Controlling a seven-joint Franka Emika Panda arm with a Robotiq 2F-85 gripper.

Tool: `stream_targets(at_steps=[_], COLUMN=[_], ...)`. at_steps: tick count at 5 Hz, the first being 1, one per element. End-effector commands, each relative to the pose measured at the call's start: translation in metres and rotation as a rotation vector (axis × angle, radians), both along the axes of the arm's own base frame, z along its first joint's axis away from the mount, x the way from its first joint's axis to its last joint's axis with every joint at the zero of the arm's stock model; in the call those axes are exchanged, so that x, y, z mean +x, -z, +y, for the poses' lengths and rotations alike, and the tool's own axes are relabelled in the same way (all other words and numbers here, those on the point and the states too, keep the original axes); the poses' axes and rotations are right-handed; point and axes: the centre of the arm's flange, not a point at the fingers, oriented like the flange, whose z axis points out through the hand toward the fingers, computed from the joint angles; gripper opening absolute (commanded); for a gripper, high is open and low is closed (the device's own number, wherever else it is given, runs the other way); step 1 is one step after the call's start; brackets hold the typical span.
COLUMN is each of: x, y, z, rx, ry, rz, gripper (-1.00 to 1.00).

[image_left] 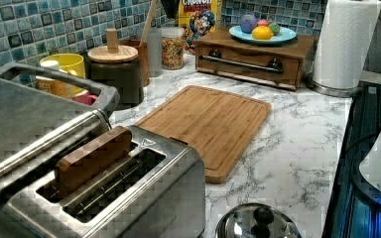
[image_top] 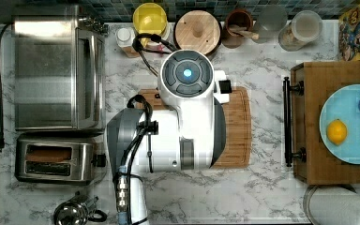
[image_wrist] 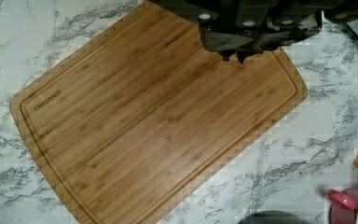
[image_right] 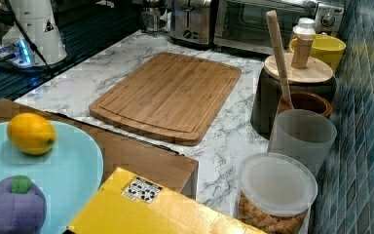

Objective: Turn on the toaster.

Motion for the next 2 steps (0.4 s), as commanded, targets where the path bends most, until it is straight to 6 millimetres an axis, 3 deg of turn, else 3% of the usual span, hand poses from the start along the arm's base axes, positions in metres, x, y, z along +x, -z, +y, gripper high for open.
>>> stream_targets(at_steps=[1, 2], x=[-0.006, -0.015], y=[0.011, 0.021], z=[0.010, 0.032], rx=[0.031, 0.023], ry=[-0.126, -0.221], rz=[-0.009, -0.033], gripper=[-1.00, -1.00])
